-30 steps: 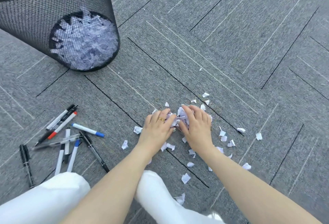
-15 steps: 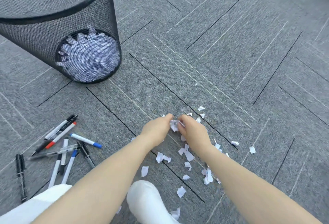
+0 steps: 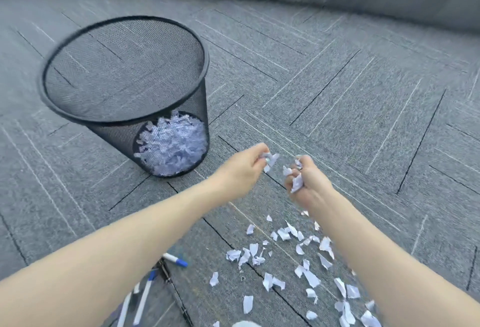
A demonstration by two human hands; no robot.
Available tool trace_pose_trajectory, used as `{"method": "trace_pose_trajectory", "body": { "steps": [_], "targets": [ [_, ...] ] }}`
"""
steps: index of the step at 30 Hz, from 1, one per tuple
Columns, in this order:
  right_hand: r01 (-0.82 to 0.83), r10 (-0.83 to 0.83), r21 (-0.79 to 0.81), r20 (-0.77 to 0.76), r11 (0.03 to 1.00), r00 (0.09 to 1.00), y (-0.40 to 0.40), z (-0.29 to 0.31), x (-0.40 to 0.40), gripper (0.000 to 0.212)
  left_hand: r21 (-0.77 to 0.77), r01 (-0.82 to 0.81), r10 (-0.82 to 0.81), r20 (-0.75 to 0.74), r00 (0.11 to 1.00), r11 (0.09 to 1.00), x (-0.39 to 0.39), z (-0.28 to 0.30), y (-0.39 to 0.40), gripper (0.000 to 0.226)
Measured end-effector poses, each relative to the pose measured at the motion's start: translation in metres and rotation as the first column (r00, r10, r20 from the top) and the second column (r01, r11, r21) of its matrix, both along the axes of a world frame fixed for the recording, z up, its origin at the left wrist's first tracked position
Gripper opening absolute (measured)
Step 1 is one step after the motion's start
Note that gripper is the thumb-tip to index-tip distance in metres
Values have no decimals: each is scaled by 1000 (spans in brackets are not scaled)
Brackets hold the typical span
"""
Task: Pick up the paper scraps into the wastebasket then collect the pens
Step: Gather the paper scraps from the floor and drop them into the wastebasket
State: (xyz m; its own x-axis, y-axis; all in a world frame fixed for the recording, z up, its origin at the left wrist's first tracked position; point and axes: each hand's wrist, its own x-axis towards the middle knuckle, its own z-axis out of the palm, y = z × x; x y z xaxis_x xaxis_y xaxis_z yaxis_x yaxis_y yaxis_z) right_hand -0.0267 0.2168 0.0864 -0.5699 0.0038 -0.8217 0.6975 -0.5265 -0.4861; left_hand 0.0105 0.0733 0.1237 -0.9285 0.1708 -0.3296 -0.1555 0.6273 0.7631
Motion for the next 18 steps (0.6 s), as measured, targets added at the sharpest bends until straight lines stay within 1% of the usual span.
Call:
{"method": "trace_pose_trajectory", "body": {
  "steps": [3, 6, 9, 12, 16, 18],
  "targets": [
    [-25, 13, -143, -85, 989, 996, -38, 42, -24, 25, 65, -107, 116, -153, 981, 992, -13, 44, -24, 17],
    [-115, 66, -251, -199, 961, 978, -82, 92, -45, 22, 132, -223, 253, -291, 923, 966, -27, 88, -54, 17],
    [-210, 124, -236, -332, 949, 935, -125, 139, -56, 25, 176, -363, 403, -362, 840, 915, -35, 127, -87, 15],
    [-328, 254, -143, -381, 934, 889, -163, 162, -61, 25, 178, -542, 568, -345, 747, 821, -39, 141, -124, 16],
    [-410, 358, -69, -370, 910, 857, -195, 166, -66, 28, 169, -728, 746, -217, 630, 664, -45, 125, -164, 17],
    [-429, 392, -30, -351, 903, 850, -203, 163, -67, 28, 147, -775, 788, -152, 597, 615, -45, 112, -175, 19]
  ]
}}
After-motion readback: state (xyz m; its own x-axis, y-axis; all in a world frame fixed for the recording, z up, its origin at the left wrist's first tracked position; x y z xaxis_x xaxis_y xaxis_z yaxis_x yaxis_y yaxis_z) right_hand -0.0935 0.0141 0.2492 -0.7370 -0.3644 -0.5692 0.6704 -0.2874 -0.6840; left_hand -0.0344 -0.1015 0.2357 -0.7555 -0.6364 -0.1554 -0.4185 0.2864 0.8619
